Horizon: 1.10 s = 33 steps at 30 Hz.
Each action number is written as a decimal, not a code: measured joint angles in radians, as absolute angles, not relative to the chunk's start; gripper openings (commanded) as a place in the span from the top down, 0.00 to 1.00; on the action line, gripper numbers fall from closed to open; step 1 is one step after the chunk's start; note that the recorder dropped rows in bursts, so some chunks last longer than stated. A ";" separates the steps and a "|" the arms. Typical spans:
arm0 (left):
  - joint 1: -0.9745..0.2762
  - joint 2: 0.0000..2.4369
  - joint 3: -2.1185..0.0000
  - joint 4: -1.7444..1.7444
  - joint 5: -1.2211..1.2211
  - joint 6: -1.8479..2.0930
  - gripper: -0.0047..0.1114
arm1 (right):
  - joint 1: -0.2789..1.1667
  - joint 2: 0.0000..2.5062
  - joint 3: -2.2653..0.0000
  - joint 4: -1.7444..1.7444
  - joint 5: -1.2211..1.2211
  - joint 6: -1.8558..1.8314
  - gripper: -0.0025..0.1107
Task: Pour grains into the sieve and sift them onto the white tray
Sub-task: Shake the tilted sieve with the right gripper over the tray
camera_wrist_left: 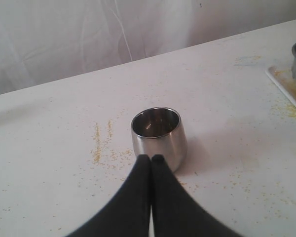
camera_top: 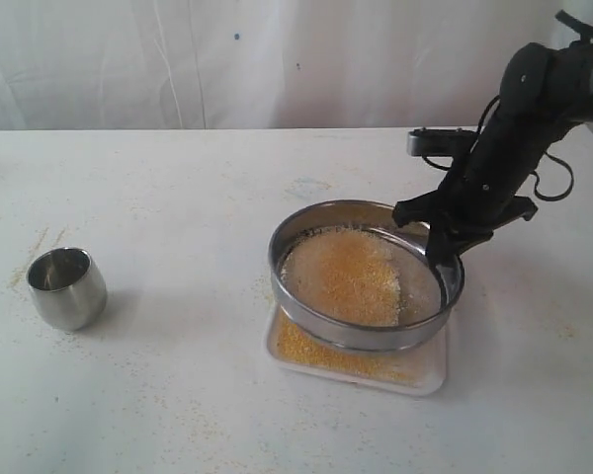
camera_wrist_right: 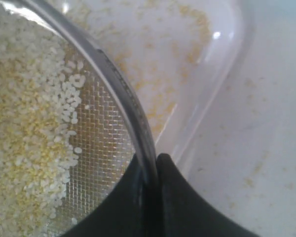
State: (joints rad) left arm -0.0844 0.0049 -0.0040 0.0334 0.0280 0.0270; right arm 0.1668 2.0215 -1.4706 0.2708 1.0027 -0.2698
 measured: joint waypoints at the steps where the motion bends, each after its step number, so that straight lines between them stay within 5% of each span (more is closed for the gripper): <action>1: -0.084 0.005 -0.004 0.033 0.028 0.027 0.96 | 0.167 2.021 -1.471 0.273 1.003 -0.292 0.98; 33: -0.084 0.005 -0.004 0.033 0.028 0.027 0.96 | 0.131 2.139 -1.754 0.119 1.079 -0.099 0.98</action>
